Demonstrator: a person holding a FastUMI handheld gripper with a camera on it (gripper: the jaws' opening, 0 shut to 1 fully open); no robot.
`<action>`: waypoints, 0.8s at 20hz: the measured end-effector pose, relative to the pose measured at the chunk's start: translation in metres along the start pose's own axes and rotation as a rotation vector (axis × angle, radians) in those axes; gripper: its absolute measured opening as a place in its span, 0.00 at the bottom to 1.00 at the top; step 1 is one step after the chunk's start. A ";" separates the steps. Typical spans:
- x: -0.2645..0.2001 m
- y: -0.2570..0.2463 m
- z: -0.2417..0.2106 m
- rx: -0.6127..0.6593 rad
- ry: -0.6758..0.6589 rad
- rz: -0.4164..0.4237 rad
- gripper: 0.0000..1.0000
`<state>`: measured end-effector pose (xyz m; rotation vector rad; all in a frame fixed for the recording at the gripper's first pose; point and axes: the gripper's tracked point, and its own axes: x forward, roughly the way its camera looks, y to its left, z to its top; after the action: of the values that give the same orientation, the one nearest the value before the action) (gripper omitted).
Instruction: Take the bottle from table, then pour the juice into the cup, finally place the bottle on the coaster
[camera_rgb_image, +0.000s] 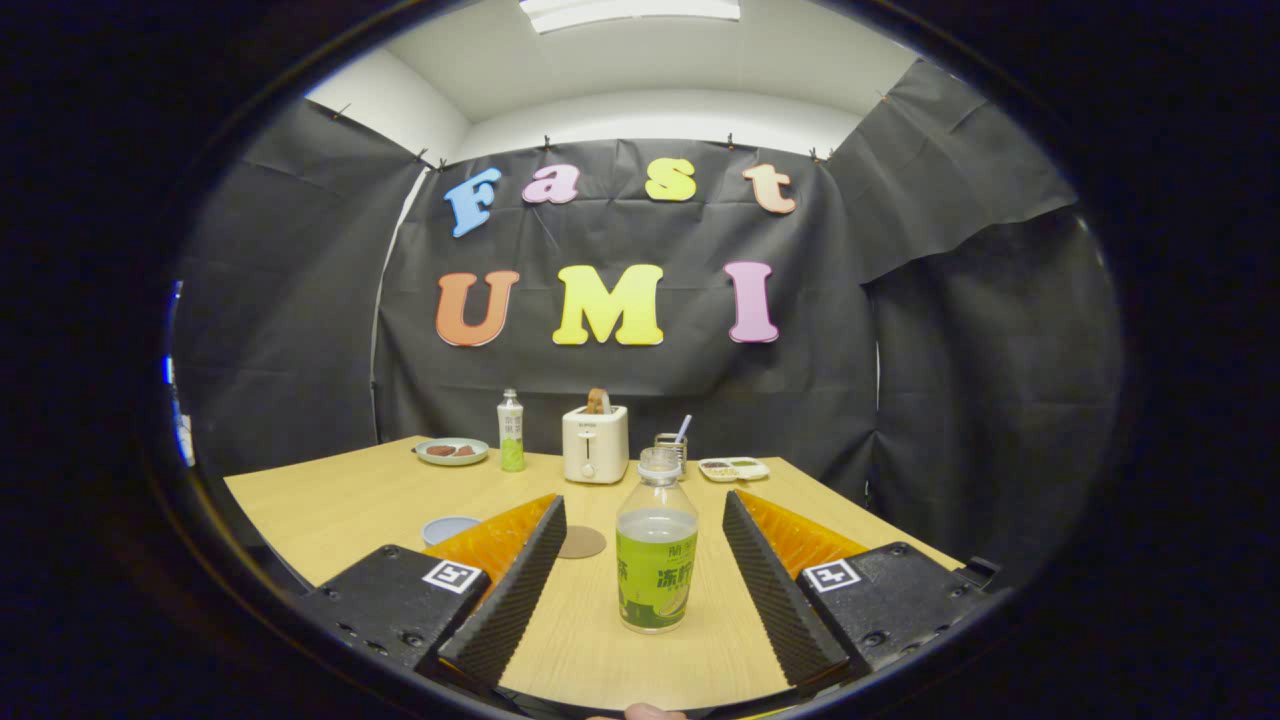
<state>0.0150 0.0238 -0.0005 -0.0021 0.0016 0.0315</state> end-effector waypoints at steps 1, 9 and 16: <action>0.000 0.000 0.000 -0.002 0.000 0.002 1.00; 0.009 -0.005 -0.018 0.015 0.015 0.011 1.00; 0.033 -0.008 -0.044 0.014 0.088 -0.014 1.00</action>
<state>0.0477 0.0164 -0.0447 0.0102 0.0900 0.0176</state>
